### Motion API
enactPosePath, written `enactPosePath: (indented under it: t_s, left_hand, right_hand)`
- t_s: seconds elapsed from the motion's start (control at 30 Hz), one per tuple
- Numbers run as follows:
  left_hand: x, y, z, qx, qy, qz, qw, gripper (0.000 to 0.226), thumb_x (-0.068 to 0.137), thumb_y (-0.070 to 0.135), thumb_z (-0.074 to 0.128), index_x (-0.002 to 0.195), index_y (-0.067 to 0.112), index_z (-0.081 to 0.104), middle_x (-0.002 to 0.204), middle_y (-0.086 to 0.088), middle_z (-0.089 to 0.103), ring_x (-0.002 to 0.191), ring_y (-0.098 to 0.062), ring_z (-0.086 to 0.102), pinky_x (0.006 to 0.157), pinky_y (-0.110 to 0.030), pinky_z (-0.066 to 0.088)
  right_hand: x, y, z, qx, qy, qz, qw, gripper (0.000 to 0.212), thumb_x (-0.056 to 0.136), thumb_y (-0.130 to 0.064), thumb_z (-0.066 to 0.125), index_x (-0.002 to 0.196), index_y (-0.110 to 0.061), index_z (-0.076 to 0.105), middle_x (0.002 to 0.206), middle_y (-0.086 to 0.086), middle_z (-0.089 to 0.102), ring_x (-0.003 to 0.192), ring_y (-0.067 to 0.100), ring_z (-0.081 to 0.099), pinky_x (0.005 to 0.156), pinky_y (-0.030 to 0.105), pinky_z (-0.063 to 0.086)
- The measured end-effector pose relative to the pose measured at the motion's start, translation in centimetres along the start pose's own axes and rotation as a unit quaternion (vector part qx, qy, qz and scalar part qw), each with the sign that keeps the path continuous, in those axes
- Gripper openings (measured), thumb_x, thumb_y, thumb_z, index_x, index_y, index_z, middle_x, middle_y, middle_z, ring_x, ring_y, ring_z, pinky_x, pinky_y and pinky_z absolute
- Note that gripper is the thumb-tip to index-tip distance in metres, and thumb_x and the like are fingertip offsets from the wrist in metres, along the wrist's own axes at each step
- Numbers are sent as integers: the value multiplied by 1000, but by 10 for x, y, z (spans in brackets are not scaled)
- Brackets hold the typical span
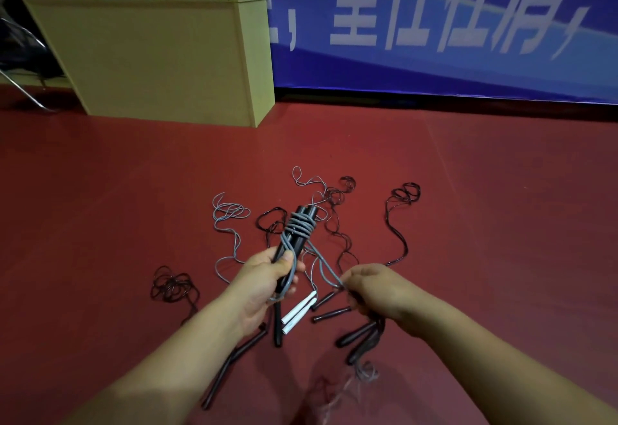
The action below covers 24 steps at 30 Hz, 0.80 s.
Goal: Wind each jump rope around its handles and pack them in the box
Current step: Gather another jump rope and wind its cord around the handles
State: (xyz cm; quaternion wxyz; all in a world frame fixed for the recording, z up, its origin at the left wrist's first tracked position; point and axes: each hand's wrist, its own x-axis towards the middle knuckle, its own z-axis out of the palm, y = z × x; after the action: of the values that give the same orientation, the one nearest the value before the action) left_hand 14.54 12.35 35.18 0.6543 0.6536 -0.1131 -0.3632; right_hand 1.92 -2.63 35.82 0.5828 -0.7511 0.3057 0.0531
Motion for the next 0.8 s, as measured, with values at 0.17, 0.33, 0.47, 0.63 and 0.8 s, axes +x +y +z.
enactPosePath:
  t_s: [0.17,0.33,0.47,0.63,0.8]
  left_hand:
    - [2,-2,-2,53,50,-4,997,19,102,14,48,97,10,66,72,4,68,63,-10,56,63,-27,49]
    - [3,-2,-4,74,82,-5,994,19,102,15,49,96,9,66,78,1,68,65,-12,55,60,-25,48]
    - [7,-1,-11,83,114,-9,990,20,102,16,49,95,9,65,80,-1,66,65,-12,55,60,-25,48]
    - [11,-5,-15,104,124,2,987,17,102,15,48,99,10,64,80,-1,66,62,-12,54,58,-25,46]
    - [15,-12,-17,162,119,14,979,16,102,16,47,101,12,62,81,-3,66,59,-14,59,58,-27,49]
  right_hand:
    - [-11,-3,6,-119,-39,-60,990,16,91,-21,52,88,-11,64,64,-8,60,48,3,44,47,18,33]
    - [-14,-1,9,-221,-12,-90,971,29,91,-36,59,68,-17,57,62,-10,56,56,5,46,53,20,37]
    - [-13,-2,8,-269,41,-113,956,39,96,-38,55,67,-12,52,52,-7,46,52,6,40,46,17,28]
    - [-8,0,7,-278,103,-137,945,28,98,-35,49,76,-19,54,61,-4,47,66,20,46,56,30,32]
    - [-12,-2,7,-249,55,-163,953,13,97,-31,52,87,-25,59,63,-12,53,57,-4,49,53,10,35]
